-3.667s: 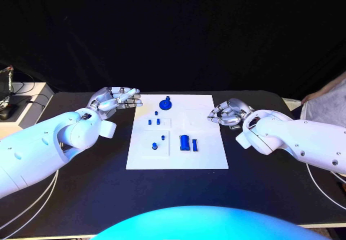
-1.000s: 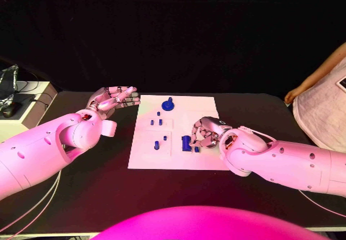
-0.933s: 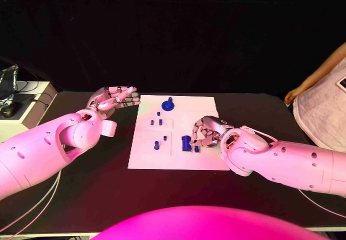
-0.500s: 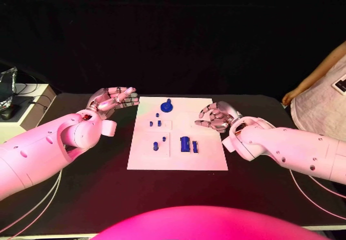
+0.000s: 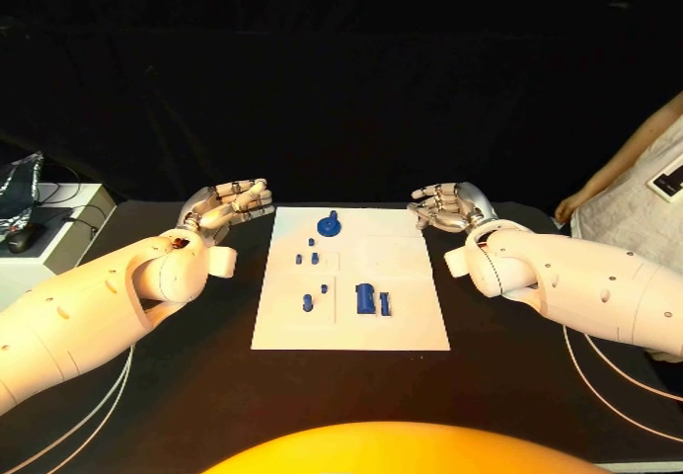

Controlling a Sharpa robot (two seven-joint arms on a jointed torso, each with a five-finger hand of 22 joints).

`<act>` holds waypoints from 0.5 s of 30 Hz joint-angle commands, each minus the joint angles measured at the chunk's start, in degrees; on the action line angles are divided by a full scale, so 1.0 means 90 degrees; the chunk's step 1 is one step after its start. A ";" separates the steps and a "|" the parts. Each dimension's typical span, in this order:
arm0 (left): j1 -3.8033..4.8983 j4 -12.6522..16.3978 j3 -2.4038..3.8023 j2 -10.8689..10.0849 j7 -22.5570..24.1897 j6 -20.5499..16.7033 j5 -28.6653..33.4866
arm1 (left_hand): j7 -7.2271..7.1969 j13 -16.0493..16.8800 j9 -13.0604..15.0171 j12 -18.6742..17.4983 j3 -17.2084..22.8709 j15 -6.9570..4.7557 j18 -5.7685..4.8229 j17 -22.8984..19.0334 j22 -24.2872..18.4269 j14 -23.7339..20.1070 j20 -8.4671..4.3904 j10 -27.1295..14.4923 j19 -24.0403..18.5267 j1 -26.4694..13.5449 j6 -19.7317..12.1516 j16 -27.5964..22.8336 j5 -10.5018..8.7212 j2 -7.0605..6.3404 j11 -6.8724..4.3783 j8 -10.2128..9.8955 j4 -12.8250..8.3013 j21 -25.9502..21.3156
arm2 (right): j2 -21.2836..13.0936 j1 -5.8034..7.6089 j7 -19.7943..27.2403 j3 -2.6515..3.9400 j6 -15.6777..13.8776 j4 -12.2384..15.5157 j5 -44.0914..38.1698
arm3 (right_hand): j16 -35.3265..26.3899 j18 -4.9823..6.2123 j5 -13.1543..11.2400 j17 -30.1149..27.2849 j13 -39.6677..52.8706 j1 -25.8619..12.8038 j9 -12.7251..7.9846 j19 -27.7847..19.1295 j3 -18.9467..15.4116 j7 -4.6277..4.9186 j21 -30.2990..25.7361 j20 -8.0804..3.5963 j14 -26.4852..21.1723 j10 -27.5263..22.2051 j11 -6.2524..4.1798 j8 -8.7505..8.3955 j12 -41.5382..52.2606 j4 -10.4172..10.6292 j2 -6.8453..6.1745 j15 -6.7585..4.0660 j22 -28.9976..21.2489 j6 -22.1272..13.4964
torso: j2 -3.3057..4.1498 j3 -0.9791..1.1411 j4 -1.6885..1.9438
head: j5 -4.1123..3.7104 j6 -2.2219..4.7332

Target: Assemble the parts on the task board

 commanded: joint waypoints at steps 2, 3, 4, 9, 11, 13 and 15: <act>0.0066 0.0103 -0.0096 0.0013 0.0057 -0.0160 0.0053 | -0.0738 -0.0269 -0.0640 -0.0267 -0.0451 -0.0777 -0.0763 -0.1086 -0.0545 -0.3873 -0.1248 -0.4786 -0.3627 -0.2971 -0.3954 -0.0275 -0.0219 0.0404 -0.0883 -0.0473 -0.1227 -0.0270 | -0.0027 -0.0025 0.0068 0.0029 -0.0074 0.0153 0.0103 | -0.2821 -0.0805 -0.0610 -0.2627 -0.2056 -0.2848 -0.2163 -0.6627 -0.1973 -0.0802 -0.0280 -0.0605 -0.6243 -0.6075 -0.0456 -0.1059 -0.1416 -0.1131 0.0939 -0.0166 -0.3856 -0.3872 | -0.0002 0.0011 -0.0011 | 0.0003 0.0076; 0.0095 0.0141 -0.0142 0.0017 0.0084 -0.0240 0.0078 | -0.0738 -0.0269 -0.0640 -0.0267 -0.0451 -0.0777 -0.0763 -0.1086 -0.0545 -0.3873 -0.1248 -0.4786 -0.3627 -0.3177 -0.3954 -0.0275 -0.0219 0.0404 -0.0883 -0.0473 -0.1227 -0.0270 | -0.0039 -0.0031 0.0119 0.0042 -0.0104 0.0208 0.0181 | -0.2821 -0.0805 -0.0610 -0.2627 -0.2056 -0.3046 -0.2163 -0.6627 -0.1973 -0.0802 -0.0280 -0.0605 -0.6243 -0.6075 -0.0456 -0.1059 -0.1416 -0.1131 0.0939 -0.0166 -0.3856 -0.3872 | -0.0003 0.0018 -0.0014 | 0.0004 0.0115; 0.0145 0.0208 -0.0222 0.0024 0.0130 -0.0380 0.0123 | -0.0738 -0.0269 -0.0640 -0.0267 -0.0451 -0.0777 -0.0763 -0.1086 -0.0545 -0.3873 -0.1248 -0.4786 -0.3627 -0.3509 -0.3954 -0.0275 -0.0219 0.0404 -0.0883 -0.0473 -0.1227 -0.0270 | -0.0061 -0.0043 0.0212 0.0067 -0.0157 0.0306 0.0321 | -0.2821 -0.0805 -0.0610 -0.2627 -0.2056 -0.3375 -0.2163 -0.6627 -0.1973 -0.0802 -0.0280 -0.0605 -0.6243 -0.6075 -0.0456 -0.1059 -0.1416 -0.1131 0.0939 -0.0166 -0.3856 -0.3872 | -0.0006 0.0029 -0.0020 | 0.0006 0.0185; 0.0386 0.0528 -0.0605 0.0058 0.0352 -0.1048 0.0338 | -0.0738 -0.0269 -0.0640 -0.0267 -0.0451 -0.0777 -0.0763 -0.1086 -0.0545 -0.3873 -0.1248 -0.4786 -0.3627 -0.8637 -0.3954 -0.0275 -0.0219 0.0404 -0.0883 -0.0473 -0.1227 -0.0270 | -0.0163 -0.0097 0.0654 0.0186 -0.0410 0.0774 0.0989 | -0.2821 -0.0805 -0.0610 -0.2627 -0.2056 -0.8283 -0.2163 -0.6627 -0.1973 -0.0802 -0.0280 -0.0605 -0.6243 -0.6075 -0.0456 -0.1059 -0.1416 -0.1131 0.0939 -0.0166 -0.3856 -0.3872 | -0.0020 0.0083 -0.0049 | 0.0018 0.0519; 0.0548 0.0743 -0.0862 0.0080 0.0501 -0.1498 0.0483 | -0.0738 -0.0269 -0.0640 -0.0267 -0.0451 -0.0777 -0.0763 -0.1086 -0.0545 -0.3873 -0.1248 -0.4786 -0.3627 -0.8637 -0.3954 -0.0275 -0.0219 0.0404 -0.0883 -0.0473 -0.1227 -0.0270 | -0.0233 -0.0135 0.0953 0.0266 -0.0581 0.1090 0.1441 | -0.2821 -0.0805 -0.0610 -0.2627 -0.2056 -0.8283 -0.2163 -0.6627 -0.1973 -0.0802 -0.0280 -0.0605 -0.6243 -0.6075 -0.0456 -0.1059 -0.1416 -0.1131 0.0939 -0.0166 -0.3856 -0.3872 | -0.0029 0.0120 -0.0069 | 0.0025 0.0749; 0.0698 0.0941 -0.1099 0.0101 0.0639 -0.1912 0.0616 | -0.0738 -0.0269 -0.0640 -0.0267 -0.0451 -0.0777 -0.0763 -0.1086 -0.0545 -0.3873 -0.1248 -0.4786 -0.3627 -0.8637 -0.3954 -0.0275 -0.0219 0.0404 -0.0883 -0.0473 -0.1227 -0.0270 | -0.0285 -0.0162 0.1176 0.0326 -0.0709 0.1326 0.1778 | -0.2821 -0.0805 -0.0610 -0.2627 -0.2056 -0.8283 -0.2163 -0.6627 -0.1973 -0.0802 -0.0280 -0.0605 -0.6243 -0.6075 -0.0456 -0.1059 -0.1416 -0.1131 0.0939 -0.0166 -0.3856 -0.3872 | -0.0036 0.0150 -0.0085 | 0.0031 0.0934; 0.0840 0.1130 -0.1325 0.0121 0.0769 -0.2306 0.0743 | -0.0738 -0.0269 -0.0640 -0.0267 -0.0451 -0.0777 -0.0763 -0.1086 -0.0545 -0.3873 -0.1248 -0.4786 -0.3627 -0.8637 -0.3954 -0.0275 -0.0219 0.0404 -0.0883 -0.0473 -0.1227 -0.0270 | -0.0329 -0.0186 0.1365 0.0376 -0.0817 0.1525 0.2063 | -0.2821 -0.0805 -0.0610 -0.2627 -0.2056 -0.8283 -0.2163 -0.6627 -0.1973 -0.0802 -0.0280 -0.0605 -0.6243 -0.6075 -0.0456 -0.1059 -0.1416 -0.1131 0.0939 -0.0166 -0.3856 -0.3872 | -0.0043 0.0177 -0.0100 | 0.0037 0.1097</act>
